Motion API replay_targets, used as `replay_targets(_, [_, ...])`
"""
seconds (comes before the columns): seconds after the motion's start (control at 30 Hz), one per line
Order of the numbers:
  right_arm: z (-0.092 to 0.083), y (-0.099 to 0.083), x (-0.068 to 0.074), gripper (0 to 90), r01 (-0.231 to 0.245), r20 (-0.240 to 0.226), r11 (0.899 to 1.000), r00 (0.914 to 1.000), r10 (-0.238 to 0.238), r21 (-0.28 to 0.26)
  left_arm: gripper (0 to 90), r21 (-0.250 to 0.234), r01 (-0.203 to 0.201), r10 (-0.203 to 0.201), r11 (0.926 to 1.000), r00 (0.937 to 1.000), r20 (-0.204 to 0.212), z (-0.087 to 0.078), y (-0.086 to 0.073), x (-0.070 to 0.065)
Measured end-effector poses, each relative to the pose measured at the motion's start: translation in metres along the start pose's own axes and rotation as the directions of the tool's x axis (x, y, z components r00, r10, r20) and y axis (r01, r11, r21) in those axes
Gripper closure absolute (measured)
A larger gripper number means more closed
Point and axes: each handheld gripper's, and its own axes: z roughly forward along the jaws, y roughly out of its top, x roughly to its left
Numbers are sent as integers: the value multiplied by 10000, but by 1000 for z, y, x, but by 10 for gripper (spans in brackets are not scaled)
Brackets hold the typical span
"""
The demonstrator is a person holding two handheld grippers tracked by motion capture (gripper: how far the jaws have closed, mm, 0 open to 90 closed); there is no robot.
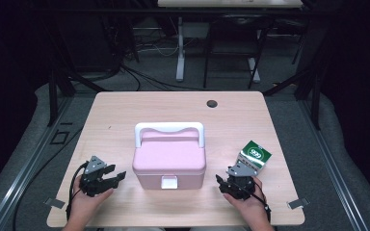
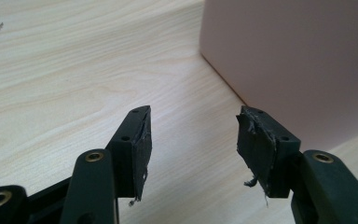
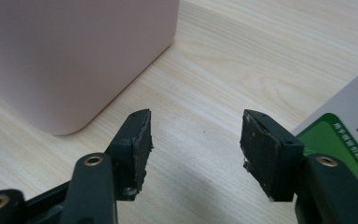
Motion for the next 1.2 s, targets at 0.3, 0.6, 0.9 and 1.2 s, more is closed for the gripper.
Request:
replay_targets(0.3, [-2,1,-1,490,-723,-626,9973,9955,711,-164,448,213,-198,195,9996,9997,155,1,3,-11])
replay_targets(0.6, [-2,-1,-7,523,-1165,-766,9931,9904,1149,-166,454,149,186,-192,9997,9989,435,1,2,-12])
replay_targets(0.9, [-2,-1,-10,551,-1377,-935,9903,9864,1354,-190,514,58,453,-456,9990,9974,557,-1,2,-9])
replay_targets(1.2, [0,1,-5,592,-1200,-935,9924,9887,1171,-256,610,-95,623,-614,9980,9952,759,0,7,-8])
